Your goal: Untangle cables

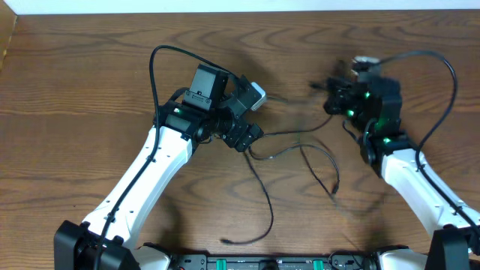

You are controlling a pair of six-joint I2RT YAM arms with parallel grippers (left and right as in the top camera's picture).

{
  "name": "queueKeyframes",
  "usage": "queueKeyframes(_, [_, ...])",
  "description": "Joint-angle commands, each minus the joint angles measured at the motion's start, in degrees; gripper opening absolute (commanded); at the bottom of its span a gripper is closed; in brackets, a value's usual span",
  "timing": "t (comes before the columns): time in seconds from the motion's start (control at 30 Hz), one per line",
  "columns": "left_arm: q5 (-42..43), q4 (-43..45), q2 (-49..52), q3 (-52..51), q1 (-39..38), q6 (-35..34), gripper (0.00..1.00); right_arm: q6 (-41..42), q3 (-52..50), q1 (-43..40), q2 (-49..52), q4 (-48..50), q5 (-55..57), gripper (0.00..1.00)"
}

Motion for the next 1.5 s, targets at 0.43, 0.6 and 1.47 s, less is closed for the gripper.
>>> queueKeyframes(0.43, [0.96,-0.79,-0.22,0.22,-0.07,-0.33,0.84,-36.37,18.10,0.17,11.06,-38.60,-33.83,0.38])
queueKeyframes(0.6, [0.96,-0.74,-0.22,0.22,-0.07,-0.31,0.84,-39.30,19.65,0.24,10.71,-52.43,-18.91,0.87])
queueKeyframes(1.47, [0.98,1.22,-0.22,0.22,-0.07,-0.35,0.84,-18.97,22.34,0.79,11.98,-53.13,6.62,0.61])
